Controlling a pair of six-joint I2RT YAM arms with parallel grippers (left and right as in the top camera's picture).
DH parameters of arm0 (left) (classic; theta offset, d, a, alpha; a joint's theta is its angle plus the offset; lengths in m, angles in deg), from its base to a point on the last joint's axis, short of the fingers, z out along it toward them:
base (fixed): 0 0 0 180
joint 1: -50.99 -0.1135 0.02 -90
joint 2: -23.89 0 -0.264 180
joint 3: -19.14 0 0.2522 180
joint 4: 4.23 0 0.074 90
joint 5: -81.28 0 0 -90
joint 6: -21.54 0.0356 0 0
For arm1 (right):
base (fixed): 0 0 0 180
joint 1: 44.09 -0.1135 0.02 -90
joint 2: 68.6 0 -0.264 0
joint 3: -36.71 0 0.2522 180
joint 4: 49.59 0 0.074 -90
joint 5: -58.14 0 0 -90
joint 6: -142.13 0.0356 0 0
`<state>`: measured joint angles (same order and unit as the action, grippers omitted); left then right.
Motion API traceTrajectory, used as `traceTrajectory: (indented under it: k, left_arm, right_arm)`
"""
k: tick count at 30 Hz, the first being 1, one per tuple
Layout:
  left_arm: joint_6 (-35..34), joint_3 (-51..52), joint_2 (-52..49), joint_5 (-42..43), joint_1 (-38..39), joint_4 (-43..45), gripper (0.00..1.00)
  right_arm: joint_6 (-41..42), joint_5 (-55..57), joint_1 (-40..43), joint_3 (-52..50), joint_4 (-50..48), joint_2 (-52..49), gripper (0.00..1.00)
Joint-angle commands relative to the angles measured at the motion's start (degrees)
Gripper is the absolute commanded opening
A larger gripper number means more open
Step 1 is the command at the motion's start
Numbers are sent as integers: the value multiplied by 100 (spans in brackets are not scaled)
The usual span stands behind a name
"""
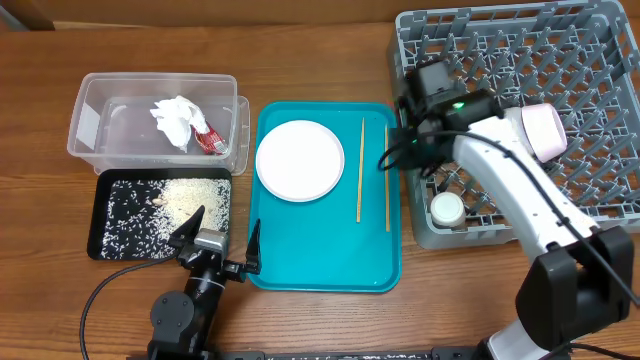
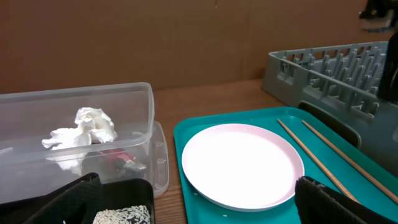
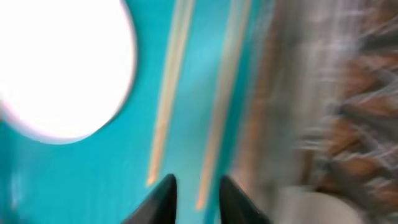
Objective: Sort waste into correct bins and load items into the dishwasher
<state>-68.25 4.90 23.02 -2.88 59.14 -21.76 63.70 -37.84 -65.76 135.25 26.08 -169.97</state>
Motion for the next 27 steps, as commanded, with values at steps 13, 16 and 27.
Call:
traceTrajectory:
  k: [13, 16, 27]
  left_arm:
    - [70, 20, 55, 81, -35, -7, 100]
    - [70, 20, 55, 81, -35, -7, 100]
    - [68, 20, 55, 81, -35, -7, 100]
  right_arm:
    - [2667, 1191, -1261, -1097, -1482, -678, 45]
    - [2677, 1075, -1261, -1156, -1637, -839, 39]
    - [2763, 728, -1228, -1132, -1491, -1239, 4]
